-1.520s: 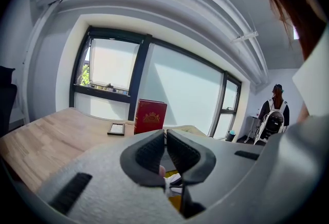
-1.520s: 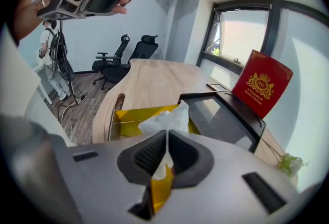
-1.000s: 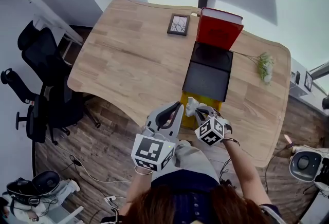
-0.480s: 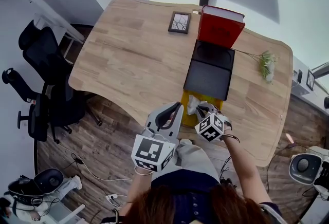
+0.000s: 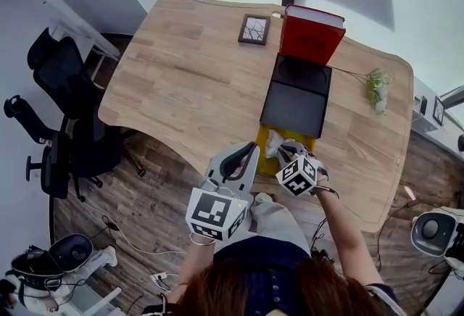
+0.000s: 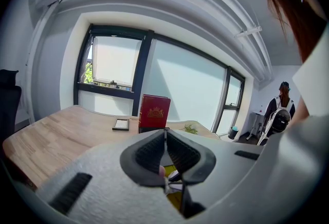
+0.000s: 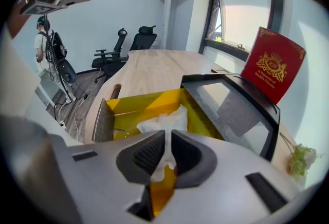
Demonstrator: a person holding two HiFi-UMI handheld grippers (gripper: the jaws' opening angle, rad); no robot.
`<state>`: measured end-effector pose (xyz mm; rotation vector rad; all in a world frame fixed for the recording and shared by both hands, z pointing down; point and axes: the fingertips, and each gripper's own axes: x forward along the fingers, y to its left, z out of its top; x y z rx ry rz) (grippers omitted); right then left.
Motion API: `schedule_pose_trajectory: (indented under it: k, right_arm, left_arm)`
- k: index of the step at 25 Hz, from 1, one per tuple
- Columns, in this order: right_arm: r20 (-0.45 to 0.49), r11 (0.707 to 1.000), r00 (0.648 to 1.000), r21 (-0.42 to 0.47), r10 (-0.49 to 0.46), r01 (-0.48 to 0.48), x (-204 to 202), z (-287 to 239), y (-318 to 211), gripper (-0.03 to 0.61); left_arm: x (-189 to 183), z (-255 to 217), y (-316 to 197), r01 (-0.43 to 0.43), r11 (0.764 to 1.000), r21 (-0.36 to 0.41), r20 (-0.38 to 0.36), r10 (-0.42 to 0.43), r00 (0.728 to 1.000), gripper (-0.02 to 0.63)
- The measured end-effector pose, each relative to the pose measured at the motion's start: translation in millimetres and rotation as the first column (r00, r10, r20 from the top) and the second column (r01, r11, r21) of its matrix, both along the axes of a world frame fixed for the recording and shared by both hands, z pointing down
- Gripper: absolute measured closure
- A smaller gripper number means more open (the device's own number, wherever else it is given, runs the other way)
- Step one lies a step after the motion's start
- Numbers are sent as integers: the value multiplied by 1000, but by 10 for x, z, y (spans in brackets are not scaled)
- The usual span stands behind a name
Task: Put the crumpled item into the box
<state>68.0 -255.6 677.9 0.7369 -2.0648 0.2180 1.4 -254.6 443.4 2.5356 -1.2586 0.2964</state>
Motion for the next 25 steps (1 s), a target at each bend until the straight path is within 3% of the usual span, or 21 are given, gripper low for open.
schedule_pose_trajectory:
  k: [12,25]
  right_arm:
    - [19,998,999,43,35,-36,-7,-188,38,545]
    - [87,978,983,122,162,-172,18,-635,114,545]
  left_arm:
    - [19,-102,130,-36,999,23,4,35,999,578]
    - [-30,-219,313,-74,995,63,0,74,997,578]
